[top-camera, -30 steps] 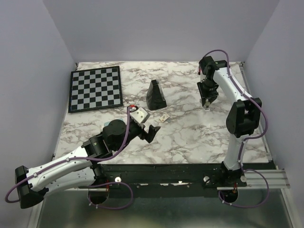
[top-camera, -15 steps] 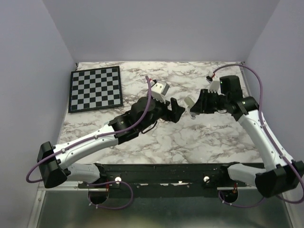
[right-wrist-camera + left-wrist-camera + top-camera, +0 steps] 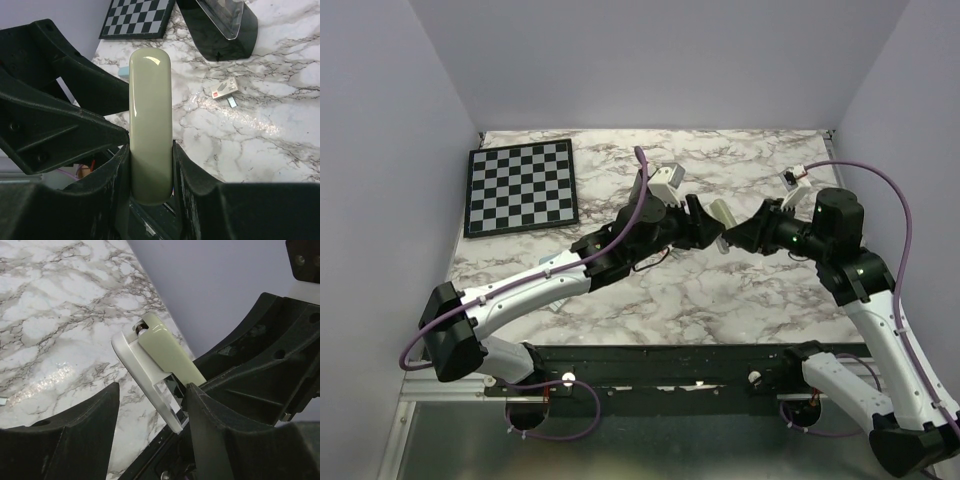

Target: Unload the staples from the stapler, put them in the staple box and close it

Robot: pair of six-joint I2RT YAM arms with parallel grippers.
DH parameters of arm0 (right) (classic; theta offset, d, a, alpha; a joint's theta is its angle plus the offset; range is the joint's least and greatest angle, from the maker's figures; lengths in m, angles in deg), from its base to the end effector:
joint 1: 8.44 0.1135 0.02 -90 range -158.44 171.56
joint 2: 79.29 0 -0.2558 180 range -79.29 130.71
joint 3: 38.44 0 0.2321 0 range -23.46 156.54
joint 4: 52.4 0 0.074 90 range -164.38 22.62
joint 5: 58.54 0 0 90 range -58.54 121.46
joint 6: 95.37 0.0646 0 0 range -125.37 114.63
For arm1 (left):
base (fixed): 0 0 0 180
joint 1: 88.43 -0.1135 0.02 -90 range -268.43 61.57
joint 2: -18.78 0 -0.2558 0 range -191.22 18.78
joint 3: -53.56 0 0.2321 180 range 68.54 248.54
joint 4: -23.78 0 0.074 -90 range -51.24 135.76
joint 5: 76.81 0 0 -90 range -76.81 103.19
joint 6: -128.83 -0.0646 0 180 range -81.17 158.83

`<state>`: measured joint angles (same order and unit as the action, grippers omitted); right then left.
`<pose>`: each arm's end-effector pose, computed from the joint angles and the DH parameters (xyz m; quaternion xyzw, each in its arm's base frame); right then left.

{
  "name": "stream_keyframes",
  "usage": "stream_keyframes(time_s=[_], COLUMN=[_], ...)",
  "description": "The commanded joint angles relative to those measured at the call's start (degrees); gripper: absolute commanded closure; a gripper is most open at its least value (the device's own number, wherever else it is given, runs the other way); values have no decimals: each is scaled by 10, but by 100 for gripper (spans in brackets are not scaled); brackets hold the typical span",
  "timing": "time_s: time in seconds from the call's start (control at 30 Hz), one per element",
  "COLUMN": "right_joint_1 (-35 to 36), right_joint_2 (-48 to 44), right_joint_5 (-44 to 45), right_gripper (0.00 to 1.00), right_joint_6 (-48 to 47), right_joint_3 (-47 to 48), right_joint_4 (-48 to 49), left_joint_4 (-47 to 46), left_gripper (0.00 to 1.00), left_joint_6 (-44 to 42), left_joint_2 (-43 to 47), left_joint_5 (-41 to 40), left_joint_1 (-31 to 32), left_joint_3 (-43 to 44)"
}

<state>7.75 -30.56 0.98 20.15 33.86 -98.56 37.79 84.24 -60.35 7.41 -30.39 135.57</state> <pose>0.1673 0.0827 0.3488 -0.0801 0.8119 0.3950 0.4225 0.1851 -0.2844 0.3497 0.0530 0.7702 -0.4739 0.4235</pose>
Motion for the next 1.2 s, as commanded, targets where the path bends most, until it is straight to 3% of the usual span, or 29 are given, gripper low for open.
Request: stream_keyframes(time_s=[0.0, 0.2, 0.47, 0.57, 0.7, 0.83, 0.87, 0.9, 1.03, 1.17], right_joint_1=[2, 2, 2, 2, 2, 2, 2, 2, 1, -2], right_joint_2=[-6, -28, -29, -28, -22, -19, -18, -18, -1, 14], right_joint_5=[-11, 7, 11, 0, -16, -9, -5, -5, 16, 89], right_gripper=[99, 99, 99, 99, 99, 99, 99, 99, 99, 99], right_joint_6=[22, 32, 33, 42, 45, 32, 30, 22, -23, -63], right_joint_3=[-11, -12, -17, -26, -30, -24, -21, -15, 25, 73], right_joint_4=[42, 51, 50, 66, 69, 53, 42, 38, -19, -102], left_joint_4=[-44, -32, -39, -46, -72, -105, -110, -107, -67, 70], left_gripper=[38, 60, 55, 50, 51, 79, 94, 100, 100, 100], left_joint_6=[38, 37, 28, 20, 1, -37, -59, -72, -189, -319], left_joint_2=[-9, -21, 3, -12, -43, -50, -48, -41, -18, -11], left_joint_5=[54, 82, 66, 82, 114, 147, 150, 148, 143, 68], left_joint_1=[1, 1, 2, 2, 2, 2, 2, 2, 3, 3], left_joint_3=[-18, -17, -48, -40, -36, -51, -55, -58, -63, -54])
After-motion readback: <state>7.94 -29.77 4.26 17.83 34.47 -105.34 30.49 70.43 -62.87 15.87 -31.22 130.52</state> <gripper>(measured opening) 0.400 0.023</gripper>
